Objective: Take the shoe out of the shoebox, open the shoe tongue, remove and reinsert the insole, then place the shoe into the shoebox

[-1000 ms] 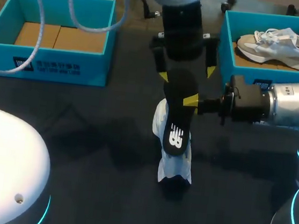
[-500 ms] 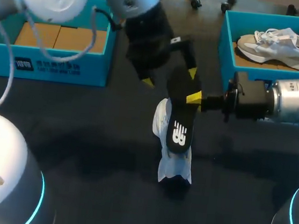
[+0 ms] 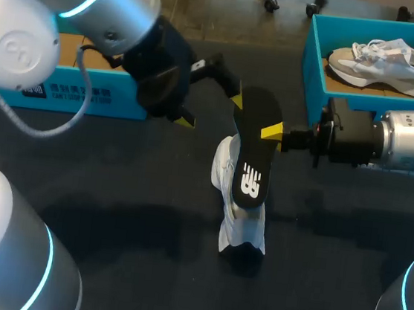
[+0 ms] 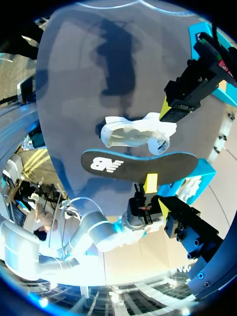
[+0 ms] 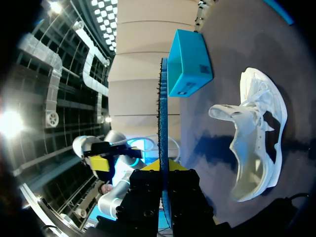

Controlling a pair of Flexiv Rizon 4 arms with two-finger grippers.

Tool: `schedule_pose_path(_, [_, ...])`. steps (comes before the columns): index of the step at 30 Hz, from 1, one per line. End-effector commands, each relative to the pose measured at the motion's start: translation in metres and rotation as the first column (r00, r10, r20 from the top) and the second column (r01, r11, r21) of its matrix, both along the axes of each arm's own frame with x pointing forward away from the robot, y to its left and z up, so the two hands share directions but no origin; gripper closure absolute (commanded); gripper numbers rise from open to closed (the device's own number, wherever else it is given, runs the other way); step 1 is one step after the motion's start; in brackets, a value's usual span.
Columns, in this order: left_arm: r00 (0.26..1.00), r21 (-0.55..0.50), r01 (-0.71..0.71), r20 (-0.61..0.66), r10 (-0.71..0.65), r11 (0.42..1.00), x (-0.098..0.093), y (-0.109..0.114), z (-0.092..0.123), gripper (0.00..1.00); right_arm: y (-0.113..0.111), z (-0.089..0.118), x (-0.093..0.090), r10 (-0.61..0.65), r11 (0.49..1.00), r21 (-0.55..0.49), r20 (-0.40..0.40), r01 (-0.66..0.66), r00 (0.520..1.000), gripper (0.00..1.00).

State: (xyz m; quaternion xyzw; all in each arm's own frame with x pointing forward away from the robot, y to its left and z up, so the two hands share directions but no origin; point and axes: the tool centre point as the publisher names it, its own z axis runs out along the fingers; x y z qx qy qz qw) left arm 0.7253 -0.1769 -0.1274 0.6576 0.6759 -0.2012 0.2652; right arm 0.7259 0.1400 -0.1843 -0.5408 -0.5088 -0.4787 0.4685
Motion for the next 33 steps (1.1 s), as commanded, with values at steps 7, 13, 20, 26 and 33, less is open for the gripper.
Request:
schedule_pose_path(7, [0.994, -0.412, 0.097, 0.095, -0.063, 0.906, -0.011, 0.019, 0.003, 0.0, 0.003, 0.015, -0.014, -0.022, 0.999, 0.037, 0.014, 0.022, 1.0, 1.0])
schedule_pose_path(13, [0.987, -0.434, 0.141, 0.13, -0.094, 0.89, -0.014, 0.021, -0.005, 0.0, 0.007, 0.02, -0.017, -0.027, 0.999, 0.042, 0.01, 0.027, 1.0, 1.0])
schedule_pose_path(20, [0.987, -0.373, 0.153, 0.111, -0.12, 0.915, -0.016, 0.017, -0.008, 0.0, 0.005, 0.021, -0.019, -0.026, 0.999, 0.033, 0.004, 0.026, 1.0, 1.0])
schedule_pose_path(26, [0.987, -0.373, 0.153, 0.111, -0.12, 0.915, -0.016, 0.017, -0.008, 0.0, 0.003, 0.018, -0.018, -0.028, 0.999, 0.041, 0.013, 0.028, 1.0, 1.0])
schedule_pose_path(33, [0.988, -0.435, 0.141, 0.114, -0.101, 0.889, -0.013, 0.015, -0.012, 0.0, 0.009, 0.023, -0.023, -0.032, 0.998, 0.049, 0.008, 0.031, 0.999, 1.0])
